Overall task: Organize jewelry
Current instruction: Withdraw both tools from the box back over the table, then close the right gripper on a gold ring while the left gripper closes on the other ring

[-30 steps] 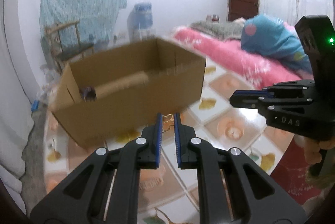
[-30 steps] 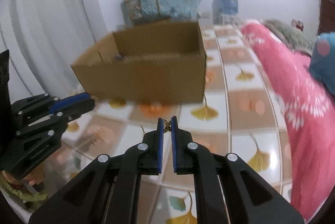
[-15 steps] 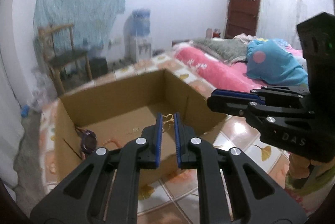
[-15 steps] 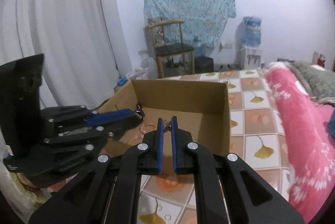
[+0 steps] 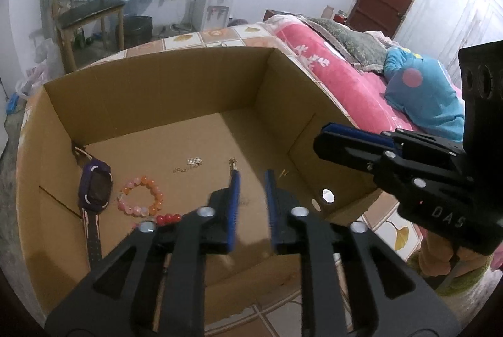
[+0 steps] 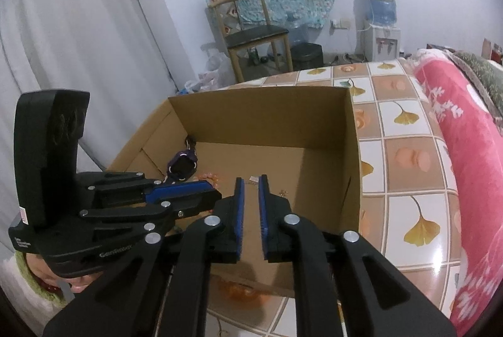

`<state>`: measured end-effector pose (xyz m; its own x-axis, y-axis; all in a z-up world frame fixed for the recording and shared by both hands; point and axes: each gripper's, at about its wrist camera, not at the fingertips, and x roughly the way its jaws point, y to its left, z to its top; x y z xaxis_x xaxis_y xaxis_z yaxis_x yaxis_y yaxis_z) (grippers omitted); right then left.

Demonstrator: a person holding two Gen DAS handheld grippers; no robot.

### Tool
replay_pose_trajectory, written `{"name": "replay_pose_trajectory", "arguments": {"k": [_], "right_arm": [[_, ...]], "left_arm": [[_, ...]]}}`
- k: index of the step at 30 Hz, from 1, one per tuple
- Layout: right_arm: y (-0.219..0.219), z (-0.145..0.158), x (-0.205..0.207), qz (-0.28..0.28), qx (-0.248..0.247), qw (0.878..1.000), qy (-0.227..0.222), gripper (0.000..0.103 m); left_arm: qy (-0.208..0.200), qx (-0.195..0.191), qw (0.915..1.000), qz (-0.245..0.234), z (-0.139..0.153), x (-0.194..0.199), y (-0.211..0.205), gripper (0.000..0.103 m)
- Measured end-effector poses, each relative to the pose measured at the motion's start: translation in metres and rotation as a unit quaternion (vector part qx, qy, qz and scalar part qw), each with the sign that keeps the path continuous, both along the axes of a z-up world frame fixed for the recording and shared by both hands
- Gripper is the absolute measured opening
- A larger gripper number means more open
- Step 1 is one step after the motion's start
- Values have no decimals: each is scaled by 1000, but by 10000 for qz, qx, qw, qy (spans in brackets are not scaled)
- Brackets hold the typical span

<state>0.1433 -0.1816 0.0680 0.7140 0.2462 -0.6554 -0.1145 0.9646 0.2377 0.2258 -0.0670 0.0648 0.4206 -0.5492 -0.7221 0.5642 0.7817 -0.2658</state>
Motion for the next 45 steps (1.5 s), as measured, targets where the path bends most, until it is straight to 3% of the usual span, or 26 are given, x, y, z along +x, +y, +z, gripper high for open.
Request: {"name": "replay_pose_trajectory", "arguments": {"k": [8,13,19,24,32,37,45], "right_arm": [[-12,29,-27,-129,37,9991,-410,30],[-23,56,-73,-259,-92,9959,-858,40],[-40,70,-123,-460,8,9931,-1081,42],[-41,44,-155,-599,21,9947,-841,43],[-18,-45,-163,-541,200,9977,363,43],[3,-75,-158,-253,75,9976,636,43],[18,-97,-145,92,-182,9964,819,32]], "left_arm": [[-369,-191,9991,63,24,-17,16,30],[-821,-241,9963,35,50,-47,29,37],[-1191,-310,9924,64,65,-92,55,43],[-1164,-285,9928,36,51,-130,74,49],[-628,202,9978,12,-12,-160,69,49],[-569,616,9965,-44,-53,-167,50,49],[-673,1046,9920,-201,-78,-176,29,49]]}}
